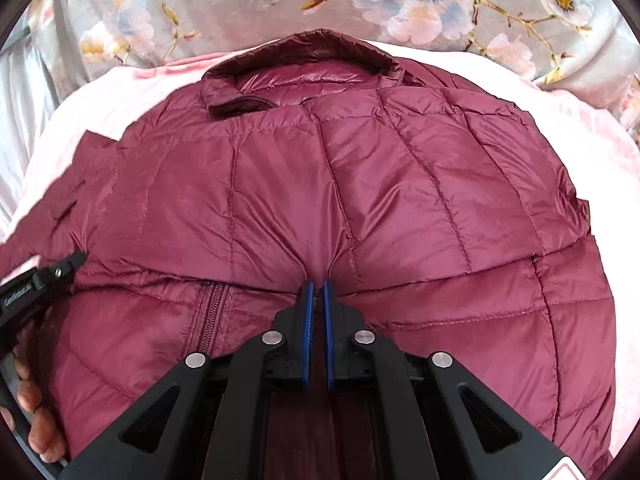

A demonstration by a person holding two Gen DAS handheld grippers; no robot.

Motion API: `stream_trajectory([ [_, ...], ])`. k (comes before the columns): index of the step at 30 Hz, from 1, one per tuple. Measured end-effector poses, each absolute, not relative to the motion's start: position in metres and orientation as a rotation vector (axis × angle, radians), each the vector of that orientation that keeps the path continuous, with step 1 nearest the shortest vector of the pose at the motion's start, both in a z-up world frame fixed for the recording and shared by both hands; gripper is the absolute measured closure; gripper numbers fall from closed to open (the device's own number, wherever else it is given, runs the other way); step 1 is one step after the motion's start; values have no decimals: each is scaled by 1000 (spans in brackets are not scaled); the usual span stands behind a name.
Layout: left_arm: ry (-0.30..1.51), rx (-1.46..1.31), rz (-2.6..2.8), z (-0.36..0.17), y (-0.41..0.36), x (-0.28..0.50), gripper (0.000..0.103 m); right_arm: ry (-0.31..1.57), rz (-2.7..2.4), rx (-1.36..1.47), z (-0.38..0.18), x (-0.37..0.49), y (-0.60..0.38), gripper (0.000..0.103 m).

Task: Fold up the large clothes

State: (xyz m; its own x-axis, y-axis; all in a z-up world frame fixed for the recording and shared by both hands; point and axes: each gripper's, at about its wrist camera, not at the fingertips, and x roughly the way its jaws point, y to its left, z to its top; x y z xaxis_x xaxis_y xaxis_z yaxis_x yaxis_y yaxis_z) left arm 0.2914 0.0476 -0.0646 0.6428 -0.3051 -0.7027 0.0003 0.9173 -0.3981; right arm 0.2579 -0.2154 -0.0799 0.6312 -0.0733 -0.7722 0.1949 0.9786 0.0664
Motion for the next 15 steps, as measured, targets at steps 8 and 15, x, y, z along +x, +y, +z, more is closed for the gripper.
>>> stream_trajectory([
  [8,643,-609,90,-10,217,240,18,772,-104,178,-32,182,-206,72],
  [15,684,-698,453,-30,381,242,18,860,-98,219,-50,131,-199,54],
])
